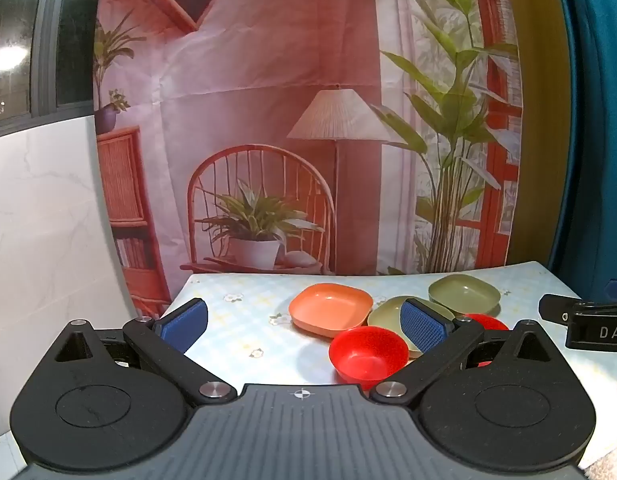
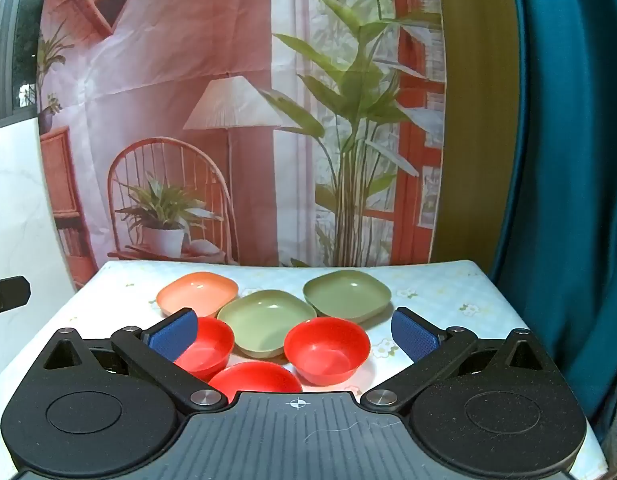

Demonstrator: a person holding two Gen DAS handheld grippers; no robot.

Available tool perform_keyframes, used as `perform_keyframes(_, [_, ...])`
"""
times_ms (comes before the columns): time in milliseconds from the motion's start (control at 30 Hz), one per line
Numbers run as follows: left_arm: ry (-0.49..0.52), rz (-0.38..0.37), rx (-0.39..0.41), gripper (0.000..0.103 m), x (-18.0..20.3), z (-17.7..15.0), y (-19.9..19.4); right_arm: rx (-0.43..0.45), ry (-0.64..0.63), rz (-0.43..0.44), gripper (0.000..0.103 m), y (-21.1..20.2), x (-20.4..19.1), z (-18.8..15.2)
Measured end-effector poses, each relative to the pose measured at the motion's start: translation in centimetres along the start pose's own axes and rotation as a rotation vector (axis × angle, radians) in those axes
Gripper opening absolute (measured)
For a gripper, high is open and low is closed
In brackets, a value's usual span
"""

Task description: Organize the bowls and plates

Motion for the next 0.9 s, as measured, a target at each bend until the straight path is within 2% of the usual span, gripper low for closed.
perform_keyframes(900, [-0.005,-0.010,0.000,0.103,-0.15,0.08,0.14,-0.005,0.006,0.004,0.103,0.01,0.10,-0.39])
Point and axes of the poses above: each gripper's, at about its wrist camera, not at the fingertips, and y roughly the way its jaws point, x to its right, z to its top, the point moved 5 cm from there along y, roughly the way its jaws point, and after that the axes turned 7 degrees about -x, right-handed, at the moved point
